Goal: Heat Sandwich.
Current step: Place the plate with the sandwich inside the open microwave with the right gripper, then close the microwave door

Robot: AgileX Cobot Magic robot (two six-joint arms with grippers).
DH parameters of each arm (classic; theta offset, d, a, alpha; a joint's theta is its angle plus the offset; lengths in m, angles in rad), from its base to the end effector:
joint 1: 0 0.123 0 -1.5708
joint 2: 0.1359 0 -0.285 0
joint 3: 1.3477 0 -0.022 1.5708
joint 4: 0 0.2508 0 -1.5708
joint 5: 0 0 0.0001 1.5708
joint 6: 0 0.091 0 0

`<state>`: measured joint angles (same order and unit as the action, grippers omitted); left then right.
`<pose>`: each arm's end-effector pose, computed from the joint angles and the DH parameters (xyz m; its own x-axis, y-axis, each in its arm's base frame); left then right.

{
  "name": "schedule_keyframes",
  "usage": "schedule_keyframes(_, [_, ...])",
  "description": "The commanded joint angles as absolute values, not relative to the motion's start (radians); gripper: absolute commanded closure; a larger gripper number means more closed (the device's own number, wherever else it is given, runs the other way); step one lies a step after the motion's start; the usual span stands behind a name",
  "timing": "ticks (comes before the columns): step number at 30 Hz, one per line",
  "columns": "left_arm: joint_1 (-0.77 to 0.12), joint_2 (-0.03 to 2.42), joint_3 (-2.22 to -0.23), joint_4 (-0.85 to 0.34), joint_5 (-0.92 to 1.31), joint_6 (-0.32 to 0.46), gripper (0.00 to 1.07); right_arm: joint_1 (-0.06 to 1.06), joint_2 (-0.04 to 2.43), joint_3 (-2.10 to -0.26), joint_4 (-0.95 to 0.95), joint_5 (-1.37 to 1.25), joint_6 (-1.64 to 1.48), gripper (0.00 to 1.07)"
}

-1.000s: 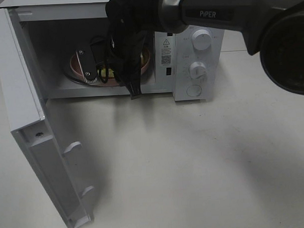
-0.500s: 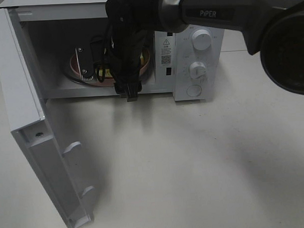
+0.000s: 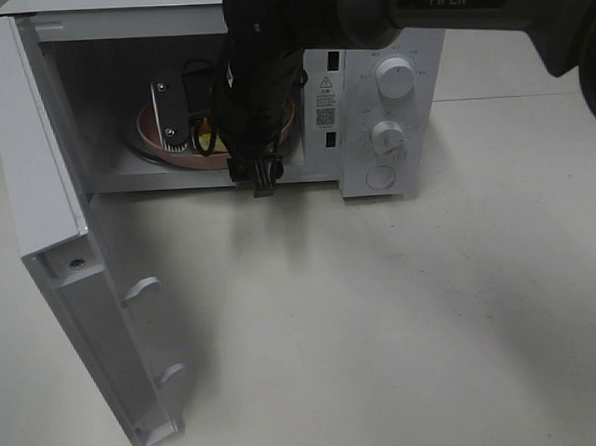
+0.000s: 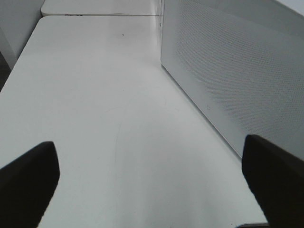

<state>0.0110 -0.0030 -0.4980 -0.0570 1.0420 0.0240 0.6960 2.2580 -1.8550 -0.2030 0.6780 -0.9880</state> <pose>-0.0043 -0.0045 0.2784 -0.4379 -0.0096 -0.8990 0.0311 0.9992 -0.0258 0.3943 0.3144 0.1846 0.2680 -0.9544 -0.1318 -0.8218 -0.1550 -0.5482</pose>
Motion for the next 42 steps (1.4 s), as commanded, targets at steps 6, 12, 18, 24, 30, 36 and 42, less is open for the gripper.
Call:
schedule_keyframes(6, [0.012, -0.030, -0.495, -0.065, 1.035, 0.023, 0.07, 0.700, 2.139, -1.700, -0.197, 0.624, -0.983, 0.31])
schedule_keyframes(12, [0.012, -0.030, -0.495, -0.065, 1.035, 0.023, 0.07, 0.700, 2.060, -1.588, -0.197, 0.596, -0.967, 0.31])
schedule_keyframes(18, [0.012, -0.030, -0.495, -0.065, 1.035, 0.023, 0.07, 0.700, 1.987, -1.494, -0.197, 0.579, -0.956, 0.31])
schedule_keyframes(24, [0.012, -0.030, -0.495, -0.065, 1.035, 0.023, 0.07, 0.700, 1.889, -1.372, -0.197, 0.579, -0.914, 0.31])
schedule_keyframes(30, [0.012, -0.030, -0.495, -0.065, 1.035, 0.023, 0.07, 0.700, 1.822, -1.291, -0.197, 0.579, -0.855, 0.31])
schedule_keyframes(36, [0.012, -0.030, -0.495, -0.065, 1.035, 0.023, 0.07, 0.700, 1.725, -1.182, -0.197, 0.582, -0.753, 0.31])
schedule_keyframes(42, [0.012, -0.030, -0.495, -0.065, 1.035, 0.023, 0.07, 0.700, 1.640, -1.095, -0.197, 0.589, -0.571, 0.31])
